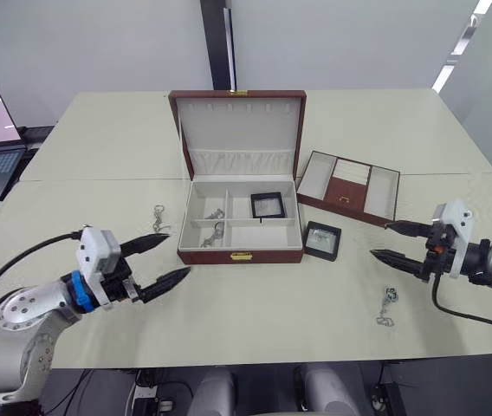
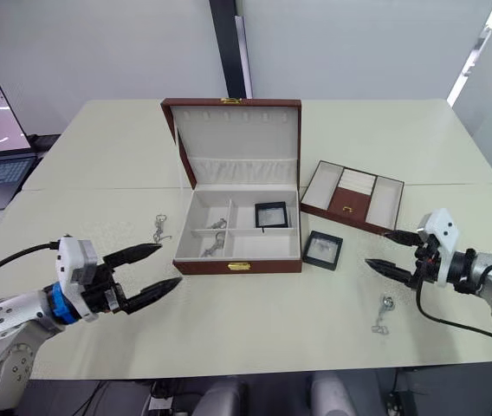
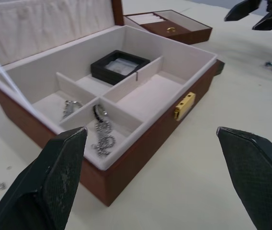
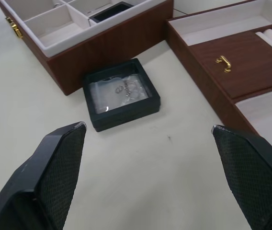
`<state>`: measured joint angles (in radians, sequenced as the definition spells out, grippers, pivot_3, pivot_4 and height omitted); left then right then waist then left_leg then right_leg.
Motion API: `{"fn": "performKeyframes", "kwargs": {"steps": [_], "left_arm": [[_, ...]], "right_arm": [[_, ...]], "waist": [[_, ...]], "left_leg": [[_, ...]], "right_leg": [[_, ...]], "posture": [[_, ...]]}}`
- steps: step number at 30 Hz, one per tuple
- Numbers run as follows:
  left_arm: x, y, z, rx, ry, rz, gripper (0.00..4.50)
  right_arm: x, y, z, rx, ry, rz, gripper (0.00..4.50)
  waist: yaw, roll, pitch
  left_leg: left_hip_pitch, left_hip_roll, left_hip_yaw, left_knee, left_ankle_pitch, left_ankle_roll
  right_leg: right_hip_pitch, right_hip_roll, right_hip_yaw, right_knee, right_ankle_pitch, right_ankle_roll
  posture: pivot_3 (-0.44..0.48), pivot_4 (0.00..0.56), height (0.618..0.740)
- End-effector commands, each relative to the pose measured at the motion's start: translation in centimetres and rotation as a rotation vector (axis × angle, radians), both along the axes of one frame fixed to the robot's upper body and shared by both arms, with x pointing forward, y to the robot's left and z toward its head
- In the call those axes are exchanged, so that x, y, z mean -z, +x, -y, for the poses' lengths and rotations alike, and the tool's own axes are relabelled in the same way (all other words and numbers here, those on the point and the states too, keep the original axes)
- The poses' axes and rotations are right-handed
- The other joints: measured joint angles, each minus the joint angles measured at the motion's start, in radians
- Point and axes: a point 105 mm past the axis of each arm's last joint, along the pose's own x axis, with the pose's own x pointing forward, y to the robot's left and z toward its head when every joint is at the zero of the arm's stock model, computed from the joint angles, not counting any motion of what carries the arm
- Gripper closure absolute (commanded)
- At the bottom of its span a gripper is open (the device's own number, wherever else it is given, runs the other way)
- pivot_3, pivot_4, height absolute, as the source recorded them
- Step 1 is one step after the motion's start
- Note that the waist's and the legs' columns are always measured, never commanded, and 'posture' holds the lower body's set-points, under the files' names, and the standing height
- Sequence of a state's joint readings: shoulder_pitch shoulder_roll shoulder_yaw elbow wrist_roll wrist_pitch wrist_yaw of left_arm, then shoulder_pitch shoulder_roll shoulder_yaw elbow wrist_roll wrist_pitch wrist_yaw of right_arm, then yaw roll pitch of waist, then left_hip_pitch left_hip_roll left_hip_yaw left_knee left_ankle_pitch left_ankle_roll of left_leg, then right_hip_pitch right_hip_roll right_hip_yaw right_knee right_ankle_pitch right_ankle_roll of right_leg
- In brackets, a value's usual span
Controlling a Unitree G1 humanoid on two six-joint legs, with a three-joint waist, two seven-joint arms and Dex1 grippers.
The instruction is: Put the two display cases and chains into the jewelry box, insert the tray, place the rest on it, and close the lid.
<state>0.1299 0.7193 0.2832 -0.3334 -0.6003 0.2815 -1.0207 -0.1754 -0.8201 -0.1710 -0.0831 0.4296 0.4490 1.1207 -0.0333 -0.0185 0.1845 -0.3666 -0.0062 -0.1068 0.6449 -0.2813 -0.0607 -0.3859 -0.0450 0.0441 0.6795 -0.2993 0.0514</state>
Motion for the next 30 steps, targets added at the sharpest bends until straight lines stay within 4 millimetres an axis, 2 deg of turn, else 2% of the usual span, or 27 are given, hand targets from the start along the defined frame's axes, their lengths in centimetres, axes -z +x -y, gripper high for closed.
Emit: {"fn": "performKeyframes", "kwargs": {"steps": [1, 8, 11, 14, 19, 24, 29, 30], "left_arm": [[-0.8, -1.3, 2.5, 0.108, -0.004, 0.044, 0.0], [1.5, -3.3, 4.6, 0.148, 0.017, 0.08, 0.0], [2.5, -4.3, 5.0, 0.145, -0.006, 0.047, 0.0], [2.8, -4.6, 5.2, 0.128, -0.018, 0.053, 0.0], [2.8, -4.4, 5.2, 0.11, -0.022, 0.065, 0.0], [2.9, -4.3, 5.0, 0.099, -0.02, 0.071, 0.0], [3.0, -4.3, 5.0, 0.099, -0.022, 0.07, 0.0], [3.0, -4.2, 5.0, 0.098, -0.022, 0.07, 0.0]], "right_arm": [[-1.1, -0.2, -1.9, -0.085, -0.036, 0.034, 0.04], [-0.3, 0.1, -6.6, -0.226, -0.106, 0.056, 0.04], [-0.1, 0.5, -7.7, -0.241, -0.127, 0.073, 0.04], [0.4, 0.8, -8.9, -0.254, -0.158, 0.081, 0.04], [1.4, 1.1, -10.0, -0.263, -0.187, 0.069, 0.04], [2.6, 1.6, -9.9, -0.241, -0.238, 0.067, 0.04], [2.9, 1.8, -9.8, -0.227, -0.245, 0.064, 0.04], [2.9, 1.8, -9.8, -0.226, -0.245, 0.064, 0.21]], "waist": [[0.0, 0.0, 0.0], [0.0, 0.0, 0.0], [0.002, 0.0, 0.0], [0.002, 0.0, 0.0], [0.002, 0.0, 0.0], [0.002, 0.0, 0.0], [0.002, 0.0, 0.0], [0.002, 0.0, 0.0]], "left_leg": [[0.0, 0.0, 0.0, 0.0, 0.0, 0.0], [0.0, 0.0, -0.001, 0.0, 0.0, 0.0], [0.0, 0.0, 0.0, 0.0, 0.0, 0.0], [0.0, 0.0, -0.001, 0.0, 0.0, 0.0], [0.0, -0.001, -0.001, 0.0, 0.0, 0.0], [0.0, 0.0, -0.001, 0.0, 0.0, 0.0], [0.0, 0.0, -0.001, 0.0, 0.0, 0.0], [0.0, 0.0, -0.001, 0.0, 0.0, 0.0]], "right_leg": [[0.0, 0.0, 0.0, 0.0, 0.0, 0.0], [0.0, 0.001, 0.0, 0.0, 0.0, 0.0], [0.0, 0.0, 0.0, -0.001, 0.0, 0.0], [0.0, 0.0, 0.0, -0.001, 0.0, 0.0], [0.0, 0.0, -0.001, -0.001, 0.0, 0.0], [0.0, 0.0, -0.001, -0.001, 0.0, 0.0], [0.0, 0.0, -0.001, -0.001, 0.0, 0.0], [0.0, 0.0, -0.001, -0.001, 0.0, 0.0]], "posture": [[0.0, 0.15, 0.74], [0.0, 0.15, 0.74], [0.0, 0.15, 0.74], [0.0, 0.15, 0.74], [0.0, 0.15, 0.74], [0.0, 0.15, 0.74], [0.0, 0.15, 0.74], [0.0, 0.15, 0.74]]}}
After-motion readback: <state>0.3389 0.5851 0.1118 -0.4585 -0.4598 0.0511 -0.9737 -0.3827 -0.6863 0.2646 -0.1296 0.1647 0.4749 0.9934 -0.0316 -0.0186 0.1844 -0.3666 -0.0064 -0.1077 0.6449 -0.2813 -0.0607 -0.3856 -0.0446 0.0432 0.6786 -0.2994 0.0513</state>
